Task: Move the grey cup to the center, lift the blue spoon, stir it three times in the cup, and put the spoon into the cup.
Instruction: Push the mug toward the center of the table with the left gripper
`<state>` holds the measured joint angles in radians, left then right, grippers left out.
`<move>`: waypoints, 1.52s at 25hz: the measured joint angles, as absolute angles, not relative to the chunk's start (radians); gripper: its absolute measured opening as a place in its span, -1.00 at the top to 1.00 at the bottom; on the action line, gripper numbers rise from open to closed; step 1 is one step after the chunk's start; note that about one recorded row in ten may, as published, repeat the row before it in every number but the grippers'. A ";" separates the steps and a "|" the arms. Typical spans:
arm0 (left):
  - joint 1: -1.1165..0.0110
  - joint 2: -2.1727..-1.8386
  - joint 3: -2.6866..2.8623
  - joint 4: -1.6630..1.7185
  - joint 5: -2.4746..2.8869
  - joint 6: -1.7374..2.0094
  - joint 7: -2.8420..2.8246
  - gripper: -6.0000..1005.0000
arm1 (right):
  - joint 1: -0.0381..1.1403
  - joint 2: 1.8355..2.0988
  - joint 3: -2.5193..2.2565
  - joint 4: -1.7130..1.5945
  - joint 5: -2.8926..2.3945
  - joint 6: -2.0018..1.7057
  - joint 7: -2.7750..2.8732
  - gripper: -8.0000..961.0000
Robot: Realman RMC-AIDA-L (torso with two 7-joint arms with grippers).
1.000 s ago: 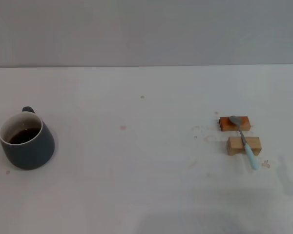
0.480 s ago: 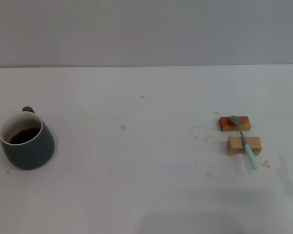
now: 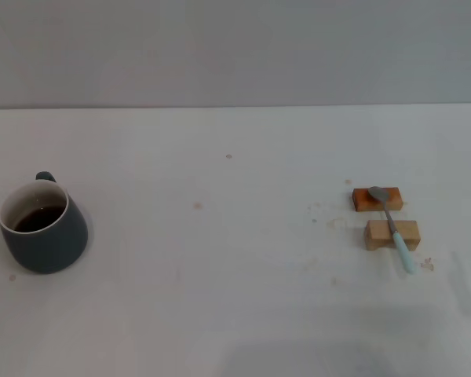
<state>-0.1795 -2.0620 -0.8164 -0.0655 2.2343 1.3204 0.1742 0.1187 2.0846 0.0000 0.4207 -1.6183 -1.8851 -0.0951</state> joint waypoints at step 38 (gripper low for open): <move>-0.272 -2.069 -0.637 -0.121 2.236 1.213 0.238 0.99 | 0.118 2.085 0.000 0.420 -1.618 -1.886 -0.095 -0.50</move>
